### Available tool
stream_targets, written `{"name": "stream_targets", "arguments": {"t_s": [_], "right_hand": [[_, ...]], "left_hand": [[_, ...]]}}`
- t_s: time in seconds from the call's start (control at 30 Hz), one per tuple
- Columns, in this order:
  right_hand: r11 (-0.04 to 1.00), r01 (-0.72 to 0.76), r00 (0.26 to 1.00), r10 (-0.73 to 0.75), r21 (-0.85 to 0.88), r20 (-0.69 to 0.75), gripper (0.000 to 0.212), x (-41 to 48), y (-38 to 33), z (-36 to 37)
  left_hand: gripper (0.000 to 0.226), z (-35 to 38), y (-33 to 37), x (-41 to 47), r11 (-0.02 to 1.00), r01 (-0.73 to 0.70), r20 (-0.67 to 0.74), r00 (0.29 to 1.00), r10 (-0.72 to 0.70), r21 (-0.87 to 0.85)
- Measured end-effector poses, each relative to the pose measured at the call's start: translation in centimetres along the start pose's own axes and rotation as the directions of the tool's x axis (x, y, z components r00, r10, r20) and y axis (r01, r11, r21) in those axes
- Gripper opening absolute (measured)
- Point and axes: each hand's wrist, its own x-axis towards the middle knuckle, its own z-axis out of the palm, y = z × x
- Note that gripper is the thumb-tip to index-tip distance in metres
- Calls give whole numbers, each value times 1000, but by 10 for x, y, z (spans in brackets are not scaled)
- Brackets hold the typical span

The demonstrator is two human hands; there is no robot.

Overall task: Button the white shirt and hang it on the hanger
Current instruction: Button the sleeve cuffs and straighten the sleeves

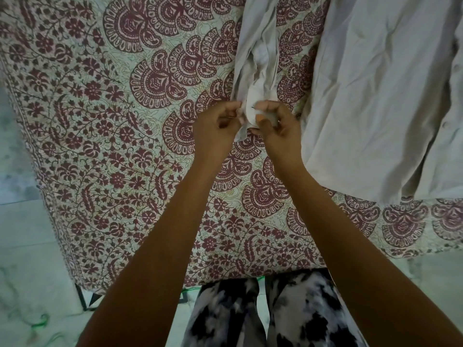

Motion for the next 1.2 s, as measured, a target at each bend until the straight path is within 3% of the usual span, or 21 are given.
{"name": "stream_targets", "arguments": {"t_s": [0.17,0.33,0.4,0.5,0.63,0.87,1.0,1.07,1.13,1.2], "right_hand": [[934,171,984,-149,-314,93,40,-1,12,-6],[934,95,989,-129,-343,-77,18,0,4,-8],[964,-14,993,-19,-266,-119,6,2,-1,-8],[984,-177,977,172,-26,-126,15,2,-10,-7],[924,-329,938,343,194,-47,18,-2,-23,-7],[766,-460,867,497,449,40,9,-1,-25,-10],[736,-441,852,523,513,-18,8,-1,-22,-9],[860,-284,885,405,423,-231,20,-2,-20,-9],[999,-3,916,18,37,-402,25,-2,-20,-15],[951,177,927,-247,-253,-283,18,-5,-17,-18]], "left_hand": [[20,0,1,-3,1000,-13,-40,999,13,-12],[14,2,3,-2,993,-80,-36,996,83,86],[12,4,5,-1,988,-97,-46,994,103,119],[10,9,7,-1,977,-116,-59,990,128,179],[9,15,12,-1,954,-167,-63,980,188,249],[3,26,18,0,820,-277,-65,933,355,502],[6,27,22,3,870,-268,-77,942,326,413],[9,27,23,2,893,-251,-82,950,301,374],[9,27,24,1,918,-238,-71,959,273,318],[6,28,25,-1,945,-226,-50,969,244,237]]}}
